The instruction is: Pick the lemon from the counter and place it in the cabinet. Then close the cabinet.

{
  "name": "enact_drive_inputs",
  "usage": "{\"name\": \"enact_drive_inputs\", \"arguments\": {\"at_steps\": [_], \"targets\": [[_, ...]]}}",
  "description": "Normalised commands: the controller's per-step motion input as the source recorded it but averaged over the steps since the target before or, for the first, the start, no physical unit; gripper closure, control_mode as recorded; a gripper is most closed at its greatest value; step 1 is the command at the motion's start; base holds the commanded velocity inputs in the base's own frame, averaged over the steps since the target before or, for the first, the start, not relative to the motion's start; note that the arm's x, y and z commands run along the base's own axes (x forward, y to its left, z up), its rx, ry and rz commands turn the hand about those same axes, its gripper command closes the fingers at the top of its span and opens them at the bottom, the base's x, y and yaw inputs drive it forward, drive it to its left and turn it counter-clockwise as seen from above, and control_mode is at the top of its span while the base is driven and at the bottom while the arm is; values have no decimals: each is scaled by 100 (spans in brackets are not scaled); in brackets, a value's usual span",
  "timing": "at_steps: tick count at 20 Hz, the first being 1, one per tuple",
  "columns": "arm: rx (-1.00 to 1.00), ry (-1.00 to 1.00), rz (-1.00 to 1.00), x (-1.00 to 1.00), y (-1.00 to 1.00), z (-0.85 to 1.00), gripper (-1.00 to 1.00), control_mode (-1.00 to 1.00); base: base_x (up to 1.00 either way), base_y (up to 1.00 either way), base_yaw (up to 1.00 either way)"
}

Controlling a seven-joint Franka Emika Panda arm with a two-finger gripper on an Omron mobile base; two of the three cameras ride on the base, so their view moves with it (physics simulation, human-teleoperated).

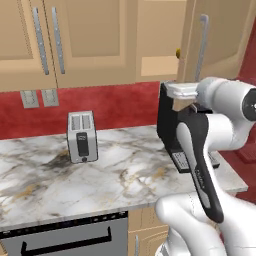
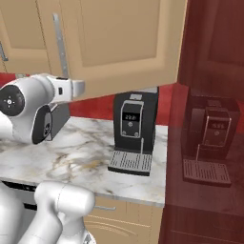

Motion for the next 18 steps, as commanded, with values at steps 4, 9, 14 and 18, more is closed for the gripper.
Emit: {"name": "enact_drive_inputs", "arguments": {"at_steps": [4, 9, 14, 18], "targets": [[0, 22, 0, 88, 0, 20, -100, -100, 0, 0, 0], [0, 24, 0, 93, 0, 10, -100, -100, 0, 0, 0], [0, 11, 0, 89, 0, -1, -100, -100, 0, 0, 0], [0, 0, 0, 87, 0, -38, -100, -100, 0, 0, 0]]}}
